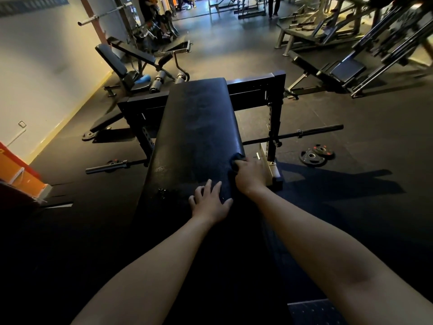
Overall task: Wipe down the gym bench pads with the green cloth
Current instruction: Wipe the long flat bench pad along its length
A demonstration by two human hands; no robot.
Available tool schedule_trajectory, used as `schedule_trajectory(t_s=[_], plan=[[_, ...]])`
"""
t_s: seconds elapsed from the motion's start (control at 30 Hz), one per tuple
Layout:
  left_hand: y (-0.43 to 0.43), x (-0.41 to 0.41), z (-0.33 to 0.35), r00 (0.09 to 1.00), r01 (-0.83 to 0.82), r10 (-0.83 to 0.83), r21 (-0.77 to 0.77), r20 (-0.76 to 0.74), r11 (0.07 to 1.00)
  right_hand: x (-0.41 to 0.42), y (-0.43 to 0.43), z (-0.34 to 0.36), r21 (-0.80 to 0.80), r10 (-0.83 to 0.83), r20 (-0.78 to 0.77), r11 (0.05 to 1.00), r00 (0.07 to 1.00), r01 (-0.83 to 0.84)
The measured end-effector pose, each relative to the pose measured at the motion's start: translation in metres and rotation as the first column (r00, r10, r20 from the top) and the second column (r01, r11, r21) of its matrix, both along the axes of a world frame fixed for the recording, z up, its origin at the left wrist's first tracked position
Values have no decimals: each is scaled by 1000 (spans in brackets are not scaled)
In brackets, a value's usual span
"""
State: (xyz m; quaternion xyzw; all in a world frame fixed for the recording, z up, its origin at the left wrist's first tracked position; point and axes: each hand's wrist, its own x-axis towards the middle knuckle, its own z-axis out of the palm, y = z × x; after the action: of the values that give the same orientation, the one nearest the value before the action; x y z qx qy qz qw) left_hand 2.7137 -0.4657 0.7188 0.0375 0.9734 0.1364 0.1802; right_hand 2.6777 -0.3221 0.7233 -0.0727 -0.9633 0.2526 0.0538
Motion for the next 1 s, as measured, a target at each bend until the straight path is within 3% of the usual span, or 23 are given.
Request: schedule_trajectory(t_s=[0.07, 0.13, 0.3, 0.43, 0.53, 0.77, 0.87, 1.0], plan=[[1, -1, 1, 1000, -17, 17, 6, 2, 1000, 1, -8, 0, 41, 265, -71, 964, 962, -262], [4, -4, 5, 1000, -31, 31, 19, 6, 999, 0, -4, -14, 127, 420, 19, 899, 907, -419], [22, -10, 8, 996, -62, 59, -47, -63, 997, -12, 38, -39, -26, 169, 31, 985, 985, -169], [51, -23, 8, 994, -24, 24, -5, -104, 1000, -8, 43, -56, -298, -8, -89, 954, 996, -19], [72, -31, 1, 997, -77, 77, -23, -10, 997, -9, 48, -67, -379, 42, -146, 921, 988, -96], [82, -35, -23, 992, -125, 125, -19, -4, 992, -94, 53, -48, -124, 198, -64, 971, 978, -204], [83, -37, -28, 991, -130, 129, -39, -19, 991, -115, 45, -51, -166, 177, -23, 970, 984, -179], [84, -39, -29, 993, -114, 112, -62, -32, 992, -90, 48, -67, -322, 190, -192, 915, 963, -245]])
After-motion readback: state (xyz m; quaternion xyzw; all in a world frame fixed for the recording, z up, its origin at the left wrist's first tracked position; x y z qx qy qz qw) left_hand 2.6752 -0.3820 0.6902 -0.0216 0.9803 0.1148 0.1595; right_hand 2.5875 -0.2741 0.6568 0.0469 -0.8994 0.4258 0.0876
